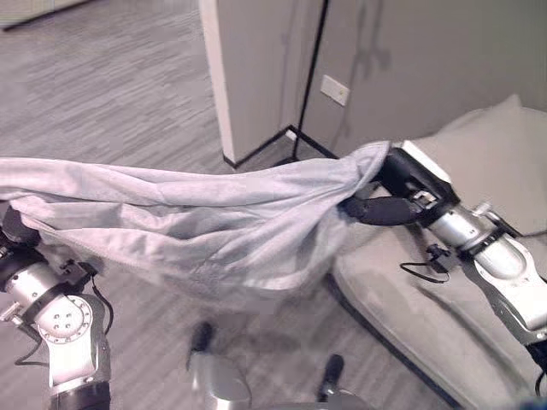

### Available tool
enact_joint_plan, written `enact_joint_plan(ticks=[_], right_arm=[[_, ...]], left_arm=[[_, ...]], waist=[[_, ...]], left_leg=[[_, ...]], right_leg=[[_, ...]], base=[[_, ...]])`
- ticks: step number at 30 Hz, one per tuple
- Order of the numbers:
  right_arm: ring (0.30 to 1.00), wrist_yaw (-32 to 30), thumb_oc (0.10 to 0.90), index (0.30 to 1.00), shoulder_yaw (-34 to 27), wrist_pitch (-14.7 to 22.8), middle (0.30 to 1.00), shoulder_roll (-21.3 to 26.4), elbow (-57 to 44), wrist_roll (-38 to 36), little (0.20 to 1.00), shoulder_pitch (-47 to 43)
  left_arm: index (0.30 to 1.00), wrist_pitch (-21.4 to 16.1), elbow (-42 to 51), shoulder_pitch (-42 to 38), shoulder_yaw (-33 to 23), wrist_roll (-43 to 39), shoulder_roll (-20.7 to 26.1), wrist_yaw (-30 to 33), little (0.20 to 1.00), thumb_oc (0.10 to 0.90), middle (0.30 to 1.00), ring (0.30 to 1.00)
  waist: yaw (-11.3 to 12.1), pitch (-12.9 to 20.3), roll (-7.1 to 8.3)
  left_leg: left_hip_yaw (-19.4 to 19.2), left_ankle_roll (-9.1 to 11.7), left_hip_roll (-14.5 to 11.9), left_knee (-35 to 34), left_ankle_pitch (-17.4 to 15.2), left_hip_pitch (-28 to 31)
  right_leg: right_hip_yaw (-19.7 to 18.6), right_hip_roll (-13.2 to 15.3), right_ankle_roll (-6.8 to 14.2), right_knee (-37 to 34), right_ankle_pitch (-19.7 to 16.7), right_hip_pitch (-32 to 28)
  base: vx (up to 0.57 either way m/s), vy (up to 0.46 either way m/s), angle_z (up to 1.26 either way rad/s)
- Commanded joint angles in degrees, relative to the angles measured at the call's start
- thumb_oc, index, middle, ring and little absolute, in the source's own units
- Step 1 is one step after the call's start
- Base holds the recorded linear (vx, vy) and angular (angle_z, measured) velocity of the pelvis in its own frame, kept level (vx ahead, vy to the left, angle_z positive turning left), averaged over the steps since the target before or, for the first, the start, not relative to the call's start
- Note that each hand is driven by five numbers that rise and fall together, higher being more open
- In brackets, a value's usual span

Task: Hang the clothes on the sofa on the clothes rack.

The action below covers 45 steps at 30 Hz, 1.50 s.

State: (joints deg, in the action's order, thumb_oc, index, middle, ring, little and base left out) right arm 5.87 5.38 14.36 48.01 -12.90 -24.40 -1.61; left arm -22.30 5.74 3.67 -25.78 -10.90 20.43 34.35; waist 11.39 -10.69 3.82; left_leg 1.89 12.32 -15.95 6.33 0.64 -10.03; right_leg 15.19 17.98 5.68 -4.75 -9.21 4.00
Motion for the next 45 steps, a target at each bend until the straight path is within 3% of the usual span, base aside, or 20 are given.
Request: enact_joint_plan(ticks=[1,2,3,6,8,12,16,18,22,23,26,29,32,35,37,39,42,43,44,45], right_arm=[[0.3,-11.01,0.4,0.3,-6.87,4.21,0.3,-6.79,-3.97,13.3,0.3,0.93],[0.3,-13.12,0.4,0.3,-8.84,3.59,0.3,-10.38,-4.58,17.1,0.3,2.91],[0.3,-15.51,0.4,0.3,-9.55,2.69,0.3,-13.59,-4.33,20.15,0.3,3.19],[0.3,-19.9,0.4,0.3,-10.6,1.57,0.3,-17.83,-5.1,26.51,0.3,3.11],[0.3,-24.26,0.4,0.3,-12.47,-0.63,0.3,-21.17,-6.2,32.38,0.3,4.77],[0.3,-24.76,0.4,0.3,-15.6,-0.35,0.3,-23.25,-7.78,32.14,0.3,8.12],[0.3,-25.31,0.4,0.3,-17.84,0.7,0.3,-23.23,-8.63,31.76,0.3,10.65],[0.3,-25.61,0.4,0.3,-17.99,1.57,0.3,-23.39,-9.34,30.58,0.3,11.87],[0.3,-25.26,0.4,0.3,-17.32,1.89,0.3,-23.39,-10.07,29.82,0.3,12.93],[0.3,-25.77,0.4,0.3,-15.83,1.44,0.3,-23.34,-10.1,30.75,0.3,12.04],[0.3,-26.35,0.4,0.3,-14.57,1.45,0.3,-23.96,-10.93,32.24,0.3,11.3],[0.3,-27.55,0.4,0.3,-13.34,0.96,0.3,-23.96,-9.89,34.03,0.3,10.98],[0.3,-29.2,0.4,0.3,-12.64,0.56,0.3,-23.2,-8.68,36.2,0.3,9.05],[0.3,-32.86,0.4,0.3,-13.67,-0.16,0.3,-20.77,-7.26,39.69,0.3,4.83],[0.3,-36.95,0.4,0.3,-14.3,-1.97,0.3,-19.02,-5.82,44.99,0.3,1.61],[0.3,-41.65,0.4,0.3,-14.34,-4.73,0.3,-16.75,-3.46,50.65,0.3,-2.86],[0.3,-46.1,0.4,0.3,-14.87,-7.07,0.3,-15.12,-0.38,53.07,0.3,-10.04],[0.3,-46.31,0.4,0.3,-14.78,-7.1,0.3,-15.08,-0.09,53.18,0.3,-10.51],[0.3,-49.19,0.4,0.3,-14.28,-9.39,0.3,-13.24,2.23,56.61,0.3,-15.37],[0.3,-50.16,0.4,0.3,-13.7,-10.57,0.3,-12.18,4.14,57.52,0.3,-17.91]], left_arm=[[0.3,-3.68,6.03,1.34,0.22,5.72,7.01,0.41,0.3,0.4,0.3,0.3],[0.3,-3.22,6.18,1.0,0.42,6.4,8.07,0.67,0.3,0.4,0.3,0.3],[0.3,-2.87,6.61,0.83,0.75,6.49,8.32,0.51,0.3,0.4,0.3,0.3],[0.3,-1.44,6.96,0.74,1.4,8.38,8.48,0.4,0.3,0.4,0.3,0.3],[0.3,-0.36,8.33,1.49,2.95,8.92,7.26,-0.48,0.3,0.4,0.3,0.3],[0.3,1.49,9.47,1.45,6.49,9.89,6.41,-4.0,0.3,0.4,0.3,0.3],[0.3,1.9,9.19,0.29,9.3,10.07,5.38,-6.0,0.3,0.4,0.3,0.3],[0.3,2.38,8.31,-1.85,12.79,10.42,4.7,-7.01,0.3,0.4,0.3,0.3],[0.3,2.37,8.71,-3.25,15.82,11.35,4.65,-7.91,0.3,0.4,0.3,0.3],[0.3,2.41,8.7,-3.56,16.55,12.36,5.23,-7.85,0.3,0.4,0.3,0.3],[0.3,2.48,9.12,-3.08,16.7,13.77,5.49,-7.68,0.3,0.4,0.3,0.3],[0.3,2.31,7.64,-3.2,16.85,14.17,5.18,-6.04,0.3,0.4,0.3,0.3],[0.3,2.55,5.89,-6.07,16.69,15.52,5.73,-4.0,0.3,0.4,0.3,0.3],[0.3,2.83,5.32,-10.51,15.91,18.49,9.03,-1.51,0.3,0.4,0.3,0.3],[0.3,3.24,4.82,-12.46,15.17,20.52,10.15,0.36,0.3,0.4,0.3,0.3],[0.3,4.02,3.51,-14.95,15.28,22.76,11.18,2.16,0.3,0.4,0.3,0.3],[0.3,5.7,1.95,-18.99,14.49,27.24,14.23,5.27,0.3,0.4,0.3,0.3],[0.3,5.75,1.83,-19.36,14.52,27.41,14.25,5.44,0.3,0.4,0.3,0.3],[0.3,6.32,0.76,-21.34,14.11,29.48,16.86,7.23,0.3,0.4,0.3,0.3],[0.3,6.48,0.69,-22.54,14.08,30.04,17.87,7.63,0.3,0.4,0.3,0.3]], waist=[[0.04,8.32,0.89],[-0.13,8.39,1.87],[-0.16,8.31,1.74],[-0.38,8.02,2.09],[-2.65,7.61,1.24],[-4.91,7.3,1.18],[-8.34,5.77,1.98],[-11.06,4.93,2.95],[-13.39,4.89,3.06],[-13.53,5.2,2.87],[-13.09,6.72,3.13],[-13.77,10.03,1.49],[-14.08,11.73,-0.8],[-13.75,10.95,0.01],[-12.55,9.58,2.03],[-11.08,8.45,2.41],[-8.17,7.8,2.53],[-7.96,7.47,3.02],[-5.41,7.63,2.13],[-4.14,7.79,1.35]], left_leg=[[1.15,-3.3,3.27,-4.56,0.85,0.92],[0.69,-4.99,5.69,-4.03,0.01,0.72],[0.47,-6.48,7.28,-4.03,-1.24,1.61],[-1.31,-9.19,10.32,-4.5,-2.14,3.94],[-1.97,-12.0,12.95,-6.54,-3.03,9.09],[-2.94,-13.78,15.53,-10.32,-2.33,14.0],[-1.27,-14.18,17.51,-11.33,-3.19,17.49],[0.61,-14.71,19.36,-11.33,-5.42,19.97],[2.65,-14.97,19.94,-11.33,-7.66,22.6],[2.2,-14.82,19.64,-11.33,-9.33,24.43],[1.11,-14.68,19.31,-11.33,-11.45,26.07],[0.57,-13.77,17.07,-10.18,-14.16,29.53],[-1.71,-10.99,14.05,-1.39,-10.6,27.33],[-3.6,-5.95,12.24,17.94,-2.66,18.45],[-4.19,-6.38,12.38,29.91,-0.46,11.71],[-5.41,-8.65,10.43,33.87,-3.82,6.02],[-4.49,-11.63,11.86,24.21,-9.87,2.05],[-5.01,-11.88,12.38,23.07,-8.99,2.51],[0.24,-11.58,15.56,11.1,-7.06,1.09],[3.09,-11.0,17.29,5.79,-3.33,0.46]], right_leg=[[3.84,8.79,8.56,2.8,-2.27,-10.18],[4.79,11.16,8.45,4.23,-5.11,-9.44],[5.82,12.72,8.21,6.38,-7.74,-8.92],[9.76,15.58,7.2,9.86,-8.54,-8.7],[8.14,10.31,3.73,16.42,-2.02,-7.35],[7.33,0.19,1.4,18.61,5.34,-3.83],[1.04,-11.42,0.45,16.55,6.05,3.69],[-1.43,-15.64,1.4,10.86,2.43,7.41],[-0.97,-16.28,3.27,5.86,-2.31,10.23],[2.64,-14.9,3.91,4.21,-3.36,10.7],[6.31,-14.09,2.49,2.2,-1.53,7.13],[4.21,-16.02,0.88,4.14,0.87,5.1],[4.33,-17.61,0.03,2.81,1.76,1.64],[3.18,-17.85,-1.98,0.36,2.24,-1.91],[2.0,-16.71,-3.55,-0.03,3.34,-3.45],[0.49,-16.7,-3.86,-0.09,4.69,-5.32],[-3.03,-15.8,-2.7,0.12,5.3,-6.88],[-3.28,-15.22,-2.63,0.09,4.94,-6.73],[-5.44,-15.78,-2.24,0.02,5.69,-8.3],[-6.51,-16.68,-2.43,0.07,6.12,-9.3]], base=[[0.04,0.645,0.3],[0.05,0.44,0.31],[0.01,0.327,0.27],[0.06,0.489,0.07],[0.18,0.628,-0.17],[0.11,0.289,-0.02],[0.14,0.16,0.03],[0.31,0.145,0.13],[0.27,0.082,0.37],[0.31,0.07,0.21],[0.39,0.052,0.09],[0.41,0.059,-0.15],[0.31,0.024,0.17],[0.18,0.006,0.06],[0.11,-0.024,-0.18],[0.1,0.043,-0.46],[0.13,0.167,-0.53],[0.23,0.232,-1.11],[0.23,0.209,-0.84],[0.34,0.239,-0.98]])
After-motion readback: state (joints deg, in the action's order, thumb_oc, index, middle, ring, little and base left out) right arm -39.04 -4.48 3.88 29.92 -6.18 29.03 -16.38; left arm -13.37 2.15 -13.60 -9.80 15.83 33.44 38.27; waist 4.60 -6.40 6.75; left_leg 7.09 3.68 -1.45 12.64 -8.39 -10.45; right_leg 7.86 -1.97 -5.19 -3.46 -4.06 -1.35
